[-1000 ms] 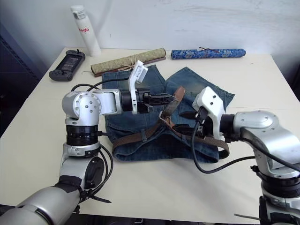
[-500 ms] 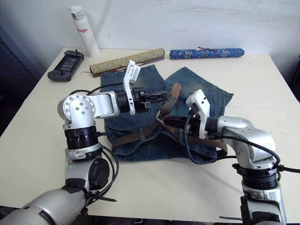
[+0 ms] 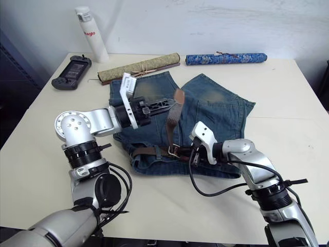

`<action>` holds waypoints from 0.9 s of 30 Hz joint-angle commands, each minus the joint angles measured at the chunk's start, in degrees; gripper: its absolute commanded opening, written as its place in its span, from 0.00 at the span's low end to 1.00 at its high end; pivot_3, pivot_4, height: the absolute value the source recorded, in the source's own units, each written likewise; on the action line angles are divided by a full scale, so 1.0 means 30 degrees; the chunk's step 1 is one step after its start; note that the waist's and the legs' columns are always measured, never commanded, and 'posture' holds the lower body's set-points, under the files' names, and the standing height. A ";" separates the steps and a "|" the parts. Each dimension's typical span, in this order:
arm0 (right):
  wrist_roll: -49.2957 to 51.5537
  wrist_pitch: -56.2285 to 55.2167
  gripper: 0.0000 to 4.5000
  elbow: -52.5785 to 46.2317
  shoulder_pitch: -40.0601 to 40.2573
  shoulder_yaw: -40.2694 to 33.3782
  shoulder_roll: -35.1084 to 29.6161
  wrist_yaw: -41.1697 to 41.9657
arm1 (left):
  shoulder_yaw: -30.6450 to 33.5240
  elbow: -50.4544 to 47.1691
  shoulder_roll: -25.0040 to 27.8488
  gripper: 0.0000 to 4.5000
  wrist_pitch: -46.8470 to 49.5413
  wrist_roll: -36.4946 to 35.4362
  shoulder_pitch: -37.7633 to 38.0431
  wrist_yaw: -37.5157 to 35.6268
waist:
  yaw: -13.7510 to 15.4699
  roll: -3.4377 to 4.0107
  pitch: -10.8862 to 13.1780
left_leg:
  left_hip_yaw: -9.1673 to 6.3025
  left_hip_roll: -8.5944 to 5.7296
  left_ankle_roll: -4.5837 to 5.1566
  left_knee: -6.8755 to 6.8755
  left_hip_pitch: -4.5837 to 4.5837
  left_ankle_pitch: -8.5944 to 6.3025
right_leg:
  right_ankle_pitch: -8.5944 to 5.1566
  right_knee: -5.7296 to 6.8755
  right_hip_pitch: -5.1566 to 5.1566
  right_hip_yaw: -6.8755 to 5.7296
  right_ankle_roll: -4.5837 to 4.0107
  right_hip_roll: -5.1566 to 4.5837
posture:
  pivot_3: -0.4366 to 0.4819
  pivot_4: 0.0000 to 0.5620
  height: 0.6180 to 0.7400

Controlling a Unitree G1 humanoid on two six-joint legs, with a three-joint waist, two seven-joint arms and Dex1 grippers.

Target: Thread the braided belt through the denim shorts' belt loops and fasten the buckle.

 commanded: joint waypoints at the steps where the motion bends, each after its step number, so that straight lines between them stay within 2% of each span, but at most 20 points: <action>1: -0.0653 -0.0075 0.01 0.0419 0.0588 0.0662 -0.0306 0.0257 | 0.1270 -0.0160 0.0305 0.00 -0.0168 -0.1659 -0.0098 0.1169 | 0.0005 -0.0001 -0.0001 | 0.0000 0.0000 -0.0001 0.0000 0.0000 0.0000 | 0.0000 -0.0002 0.0001 0.0000 0.0000 -0.0001 | 0.48 0.27 0.56; 7: -0.0777 -0.0301 0.01 0.0311 0.0477 0.0694 -0.0213 0.0265 | 0.1378 -0.0143 0.0428 0.00 -0.0168 -0.3558 0.0597 0.3173 | 0.0012 -0.0019 -0.0011 | -0.0004 0.0000 -0.0005 0.0000 0.0002 -0.0003 | 0.0000 -0.0003 0.0005 0.0000 0.0000 -0.0001 | 0.48 0.27 0.56; 12: -0.0400 -0.0154 0.01 -0.0102 0.0269 0.0247 0.0102 0.0079 | 0.1519 0.0258 0.1774 0.00 -0.0168 -0.3902 0.1220 0.3556 | -0.0019 -0.0023 -0.0014 | -0.0001 0.0004 -0.0023 -0.0004 0.0014 -0.0007 | 0.0000 0.0003 0.0004 0.0005 0.0000 0.0007 | 0.48 0.27 0.56; 19: 0.0903 0.0813 0.01 -0.0805 -0.0457 -0.0832 0.0690 -0.0128 | 0.1989 0.1300 0.3876 0.00 -0.0168 -0.6806 0.2716 0.3770 | -0.0020 -0.0029 -0.0011 | -0.0005 0.0005 -0.0028 -0.0004 0.0016 -0.0006 | 0.0000 0.0003 0.0001 0.0008 -0.0001 0.0006 | 0.48 0.27 0.56; 27: 0.2802 0.2512 0.01 -0.1263 -0.1705 -0.1574 0.1716 -0.0153 | 0.2297 0.1417 0.3894 0.00 -0.0168 -0.8174 0.3068 0.4946 | -0.0017 -0.0030 -0.0011 | -0.0006 0.0004 -0.0027 -0.0003 0.0011 -0.0007 | 0.0000 0.0000 0.0001 0.0006 -0.0001 0.0004 | 0.48 0.27 0.56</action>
